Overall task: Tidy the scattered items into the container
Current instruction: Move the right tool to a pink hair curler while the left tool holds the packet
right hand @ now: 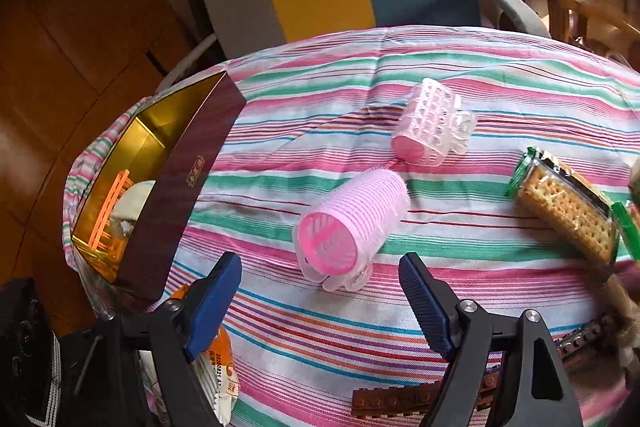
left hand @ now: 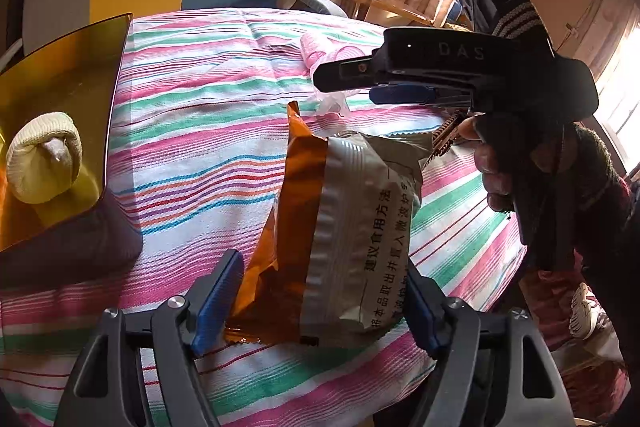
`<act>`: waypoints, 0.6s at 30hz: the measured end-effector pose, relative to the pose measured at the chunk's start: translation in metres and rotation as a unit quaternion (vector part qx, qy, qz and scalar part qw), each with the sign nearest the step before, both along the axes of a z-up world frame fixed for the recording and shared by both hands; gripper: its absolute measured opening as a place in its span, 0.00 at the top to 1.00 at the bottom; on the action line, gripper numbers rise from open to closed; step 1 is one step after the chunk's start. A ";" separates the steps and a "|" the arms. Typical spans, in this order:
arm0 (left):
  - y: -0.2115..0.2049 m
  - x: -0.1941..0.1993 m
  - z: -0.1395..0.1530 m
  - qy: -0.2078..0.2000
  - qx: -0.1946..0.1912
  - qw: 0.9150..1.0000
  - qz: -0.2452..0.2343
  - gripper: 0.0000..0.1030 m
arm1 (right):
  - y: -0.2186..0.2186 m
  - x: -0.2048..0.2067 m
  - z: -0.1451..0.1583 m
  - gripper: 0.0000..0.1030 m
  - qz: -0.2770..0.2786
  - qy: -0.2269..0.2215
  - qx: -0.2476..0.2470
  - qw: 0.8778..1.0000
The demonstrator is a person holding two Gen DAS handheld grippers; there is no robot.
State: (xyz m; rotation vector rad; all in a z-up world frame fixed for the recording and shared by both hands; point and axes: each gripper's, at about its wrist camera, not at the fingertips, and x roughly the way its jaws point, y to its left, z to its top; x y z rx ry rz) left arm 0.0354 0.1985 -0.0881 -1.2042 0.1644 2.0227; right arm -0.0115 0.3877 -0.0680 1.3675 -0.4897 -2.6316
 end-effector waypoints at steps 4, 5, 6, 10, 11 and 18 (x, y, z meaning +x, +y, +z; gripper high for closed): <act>0.002 -0.001 -0.002 -0.002 0.001 1.000 0.002 0.26 | 0.008 0.002 0.000 0.17 -0.027 -0.005 0.003 1.000; 0.003 -0.001 -0.002 -0.002 0.001 1.000 0.002 0.26 | 0.009 0.002 0.000 0.17 -0.034 -0.005 -0.001 0.999; 0.003 -0.001 -0.002 -0.002 0.001 1.000 0.001 0.25 | 0.010 0.002 0.000 0.17 -0.040 -0.004 -0.005 0.999; 0.003 0.003 0.001 0.004 -0.002 1.000 -0.002 0.23 | 0.014 -0.001 -0.001 0.17 -0.058 0.001 -0.026 0.998; 0.003 0.004 0.001 0.004 -0.003 1.000 -0.003 0.23 | 0.014 -0.003 0.000 0.17 -0.060 0.003 -0.035 0.998; 0.002 0.007 0.002 0.004 -0.001 1.000 -0.006 0.21 | 0.019 -0.022 -0.003 0.25 -0.090 0.008 -0.059 0.994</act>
